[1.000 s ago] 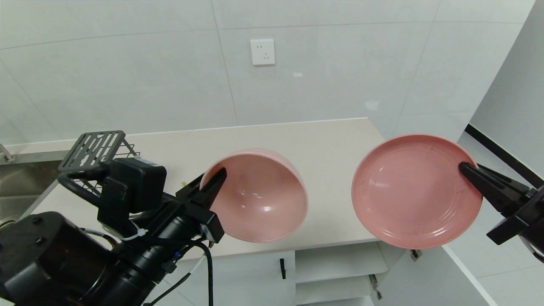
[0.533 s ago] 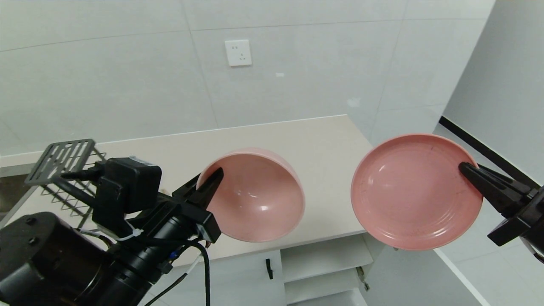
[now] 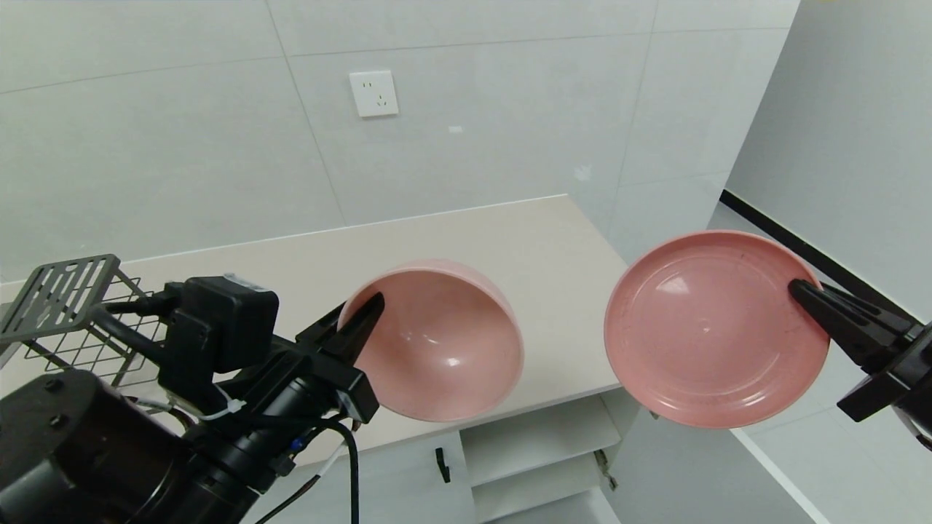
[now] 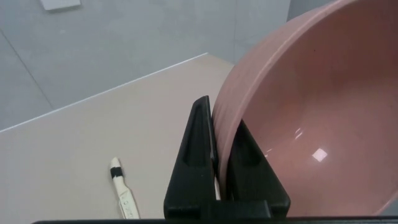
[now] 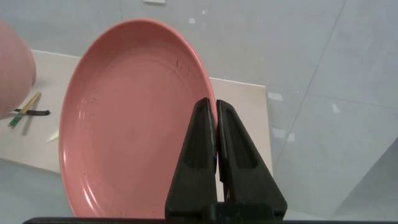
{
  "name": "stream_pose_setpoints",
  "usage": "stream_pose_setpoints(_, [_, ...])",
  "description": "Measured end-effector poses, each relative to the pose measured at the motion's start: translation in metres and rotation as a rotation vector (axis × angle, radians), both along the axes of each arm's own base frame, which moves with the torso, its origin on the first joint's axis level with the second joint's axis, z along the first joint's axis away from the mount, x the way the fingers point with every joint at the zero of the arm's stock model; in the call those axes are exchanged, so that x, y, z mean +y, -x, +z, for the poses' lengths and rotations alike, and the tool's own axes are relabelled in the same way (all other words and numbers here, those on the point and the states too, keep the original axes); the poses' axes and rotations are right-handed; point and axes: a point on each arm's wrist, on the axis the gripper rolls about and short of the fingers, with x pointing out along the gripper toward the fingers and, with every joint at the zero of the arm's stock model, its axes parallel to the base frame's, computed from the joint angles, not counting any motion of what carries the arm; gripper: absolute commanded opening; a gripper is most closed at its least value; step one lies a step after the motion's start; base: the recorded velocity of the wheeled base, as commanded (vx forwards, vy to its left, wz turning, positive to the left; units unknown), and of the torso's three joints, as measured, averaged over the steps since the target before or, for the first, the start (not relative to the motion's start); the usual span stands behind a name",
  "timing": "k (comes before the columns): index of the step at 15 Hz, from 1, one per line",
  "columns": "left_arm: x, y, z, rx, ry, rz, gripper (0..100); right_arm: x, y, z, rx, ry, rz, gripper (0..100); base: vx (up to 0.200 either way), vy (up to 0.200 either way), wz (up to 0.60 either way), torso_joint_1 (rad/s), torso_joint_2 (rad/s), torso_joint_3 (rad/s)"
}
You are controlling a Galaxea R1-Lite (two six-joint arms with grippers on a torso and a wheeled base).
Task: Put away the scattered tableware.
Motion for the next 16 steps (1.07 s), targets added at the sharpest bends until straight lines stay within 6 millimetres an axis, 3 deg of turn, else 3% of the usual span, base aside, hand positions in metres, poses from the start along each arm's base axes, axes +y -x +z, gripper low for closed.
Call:
stream_pose_setpoints(9, [-0.005, 0.013, -0.014, 0.051, -0.043, -0.06, 0, 0.001, -0.001, -0.01, 0.05, 0.016, 0.003, 0, 0.0, 0.0, 0.0, -0.022, 0.05, 0.022])
stream_pose_setpoints(16, [-0.013, 0.02, -0.023, 0.086, -0.073, -0.108, 0, 0.001, -0.002, -0.015, 0.077, 0.025, 0.003, 0, 0.0, 0.0, 0.0, -0.131, 0.27, 0.132])
